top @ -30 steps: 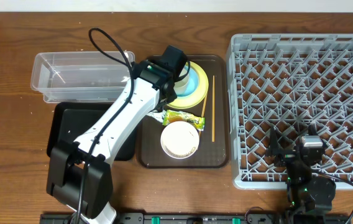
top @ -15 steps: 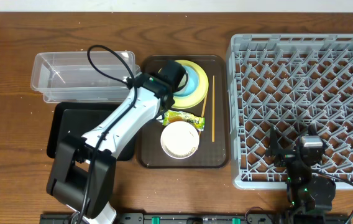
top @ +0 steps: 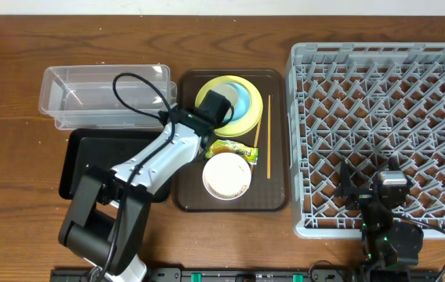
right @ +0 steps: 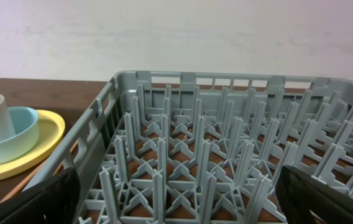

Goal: Sort waste into correct bins and load items into the dishwasher rack
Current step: 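Lower the left gripper onto the white tissue and close on it, then carry the tissue left and release it into the clear bin, then move the left gripper back over the yellow cake wrapper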

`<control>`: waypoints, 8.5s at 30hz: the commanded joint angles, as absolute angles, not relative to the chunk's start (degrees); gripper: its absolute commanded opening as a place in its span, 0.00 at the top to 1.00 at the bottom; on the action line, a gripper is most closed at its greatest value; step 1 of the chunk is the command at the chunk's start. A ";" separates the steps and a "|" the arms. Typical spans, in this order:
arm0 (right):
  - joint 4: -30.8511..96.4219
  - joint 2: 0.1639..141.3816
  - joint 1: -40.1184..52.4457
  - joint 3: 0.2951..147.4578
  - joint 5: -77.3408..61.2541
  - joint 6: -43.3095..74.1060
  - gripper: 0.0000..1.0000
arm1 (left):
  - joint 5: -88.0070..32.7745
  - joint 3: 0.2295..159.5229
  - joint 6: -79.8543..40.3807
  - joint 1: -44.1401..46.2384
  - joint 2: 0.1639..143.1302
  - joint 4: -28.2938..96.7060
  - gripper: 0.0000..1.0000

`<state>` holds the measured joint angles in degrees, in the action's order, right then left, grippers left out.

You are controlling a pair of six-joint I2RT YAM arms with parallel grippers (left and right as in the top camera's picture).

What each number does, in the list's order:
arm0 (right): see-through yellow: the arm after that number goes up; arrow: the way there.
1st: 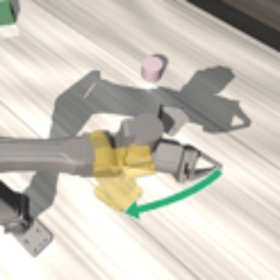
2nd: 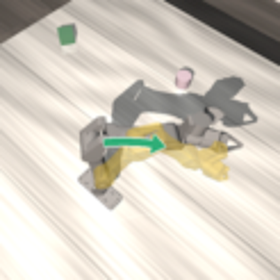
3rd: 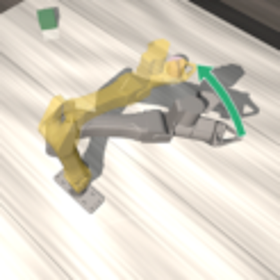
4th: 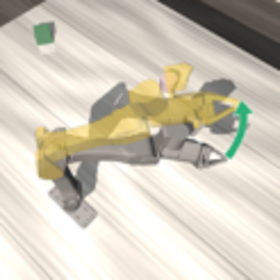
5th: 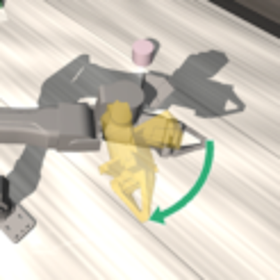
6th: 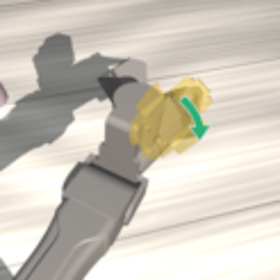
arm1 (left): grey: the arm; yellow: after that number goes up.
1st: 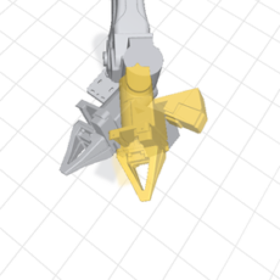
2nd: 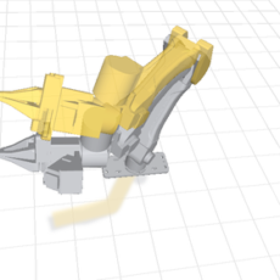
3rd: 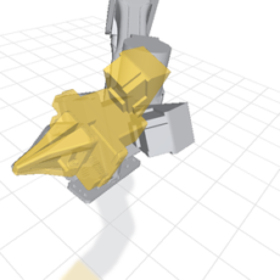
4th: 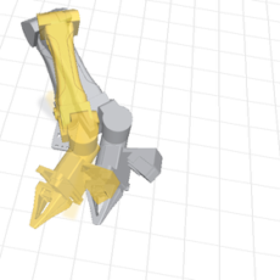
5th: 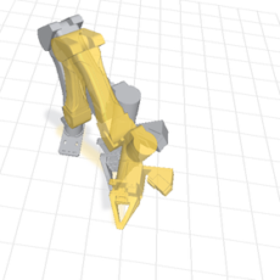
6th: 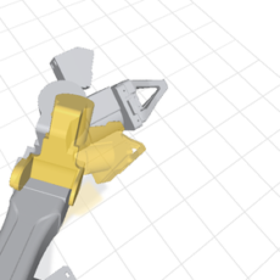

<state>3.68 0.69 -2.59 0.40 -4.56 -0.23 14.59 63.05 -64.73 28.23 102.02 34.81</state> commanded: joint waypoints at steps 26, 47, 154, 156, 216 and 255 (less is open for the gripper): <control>3.86 0.32 -3.14 0.32 -4.95 0.36 0.01 | 14.59 57.89 -65.25 26.41 92.49 27.73 0.57; 3.86 0.32 -3.14 0.32 -4.95 0.36 0.01 | 10.96 57.84 -64.82 26.44 100.33 24.91 0.43; 3.86 0.32 -3.14 0.32 -4.95 0.36 0.01 | 6.85 57.98 -50.57 0.89 88.40 2.33 0.40; 3.86 0.32 -3.14 0.32 -4.95 0.36 0.01 | 6.50 57.98 -50.57 0.91 85.14 3.64 0.40; 3.86 0.34 -3.14 0.32 -4.95 0.36 0.01 | 15.44 57.95 -39.55 48.45 94.26 41.45 0.93; 3.86 0.34 -3.14 0.32 -4.95 0.36 0.01 | 16.19 57.95 -33.01 30.55 98.85 47.33 0.94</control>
